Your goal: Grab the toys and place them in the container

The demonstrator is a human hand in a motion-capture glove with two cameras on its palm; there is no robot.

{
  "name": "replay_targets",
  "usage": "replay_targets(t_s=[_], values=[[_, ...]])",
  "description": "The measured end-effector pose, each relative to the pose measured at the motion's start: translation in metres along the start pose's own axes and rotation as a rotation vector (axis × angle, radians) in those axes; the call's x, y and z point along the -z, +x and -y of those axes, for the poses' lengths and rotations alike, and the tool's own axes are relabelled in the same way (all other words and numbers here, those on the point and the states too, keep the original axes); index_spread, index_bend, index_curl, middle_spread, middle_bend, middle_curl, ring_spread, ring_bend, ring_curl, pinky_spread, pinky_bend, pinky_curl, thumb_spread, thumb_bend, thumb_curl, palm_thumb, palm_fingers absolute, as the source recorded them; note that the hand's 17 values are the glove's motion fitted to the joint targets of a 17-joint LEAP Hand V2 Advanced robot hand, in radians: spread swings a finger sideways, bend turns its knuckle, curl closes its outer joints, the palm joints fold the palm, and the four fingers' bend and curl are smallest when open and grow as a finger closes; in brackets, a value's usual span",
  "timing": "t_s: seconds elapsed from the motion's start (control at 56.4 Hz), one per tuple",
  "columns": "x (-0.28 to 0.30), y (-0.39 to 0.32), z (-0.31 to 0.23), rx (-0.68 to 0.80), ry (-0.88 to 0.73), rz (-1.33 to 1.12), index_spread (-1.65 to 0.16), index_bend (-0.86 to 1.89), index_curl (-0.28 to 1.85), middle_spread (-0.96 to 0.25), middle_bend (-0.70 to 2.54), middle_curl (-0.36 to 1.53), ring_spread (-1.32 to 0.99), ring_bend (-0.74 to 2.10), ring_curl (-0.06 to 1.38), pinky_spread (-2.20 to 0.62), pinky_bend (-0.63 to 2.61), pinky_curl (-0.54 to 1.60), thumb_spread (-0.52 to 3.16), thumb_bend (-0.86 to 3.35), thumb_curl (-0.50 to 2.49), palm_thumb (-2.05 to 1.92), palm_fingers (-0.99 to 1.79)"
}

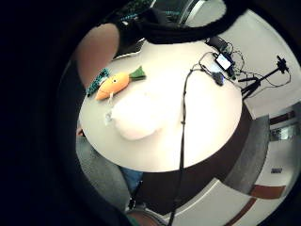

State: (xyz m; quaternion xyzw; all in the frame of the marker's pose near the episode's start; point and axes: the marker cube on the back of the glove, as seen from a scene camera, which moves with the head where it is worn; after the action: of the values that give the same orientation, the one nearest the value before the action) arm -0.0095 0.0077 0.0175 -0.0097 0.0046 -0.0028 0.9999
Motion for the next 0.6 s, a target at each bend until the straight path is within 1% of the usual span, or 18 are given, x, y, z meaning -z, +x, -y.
replay_targets(t_s=[0.053, 0.106, 0.231, 0.372, 0.603], values=[[0.018, 0.014, 0.01, -0.008, 0.016, 0.006, -0.22, 0.26, 0.11, -0.13, 0.16, 0.05, -0.11, 0.19, 0.04, 0.02, 0.53, 0.16, 0.85, 0.0, 0.03, -0.01, 0.19], [0.022, 0.018, 0.012, -0.018, 0.019, 0.003, -0.25, 0.26, 0.14, -0.14, 0.17, 0.07, -0.13, 0.19, 0.05, 0.02, 0.56, 0.18, 1.01, 0.0, 0.04, -0.01, 0.18], [0.022, 0.022, 0.012, -0.033, 0.025, -0.003, -0.3, 0.27, 0.19, -0.17, 0.17, 0.11, -0.16, 0.2, 0.08, 0.02, 0.58, 0.22, 1.25, -0.01, 0.08, -0.02, 0.15], [0.019, 0.023, 0.013, -0.035, 0.015, 0.004, -0.32, 0.27, 0.23, -0.19, 0.18, 0.14, -0.17, 0.21, 0.11, 0.02, 0.6, 0.24, 1.38, -0.02, 0.12, -0.03, 0.13], [0.013, 0.022, 0.022, -0.029, -0.012, 0.012, -0.34, 0.26, 0.29, -0.19, 0.18, 0.19, -0.18, 0.22, 0.15, 0.03, 0.61, 0.27, 1.45, -0.02, 0.15, -0.03, 0.1]])
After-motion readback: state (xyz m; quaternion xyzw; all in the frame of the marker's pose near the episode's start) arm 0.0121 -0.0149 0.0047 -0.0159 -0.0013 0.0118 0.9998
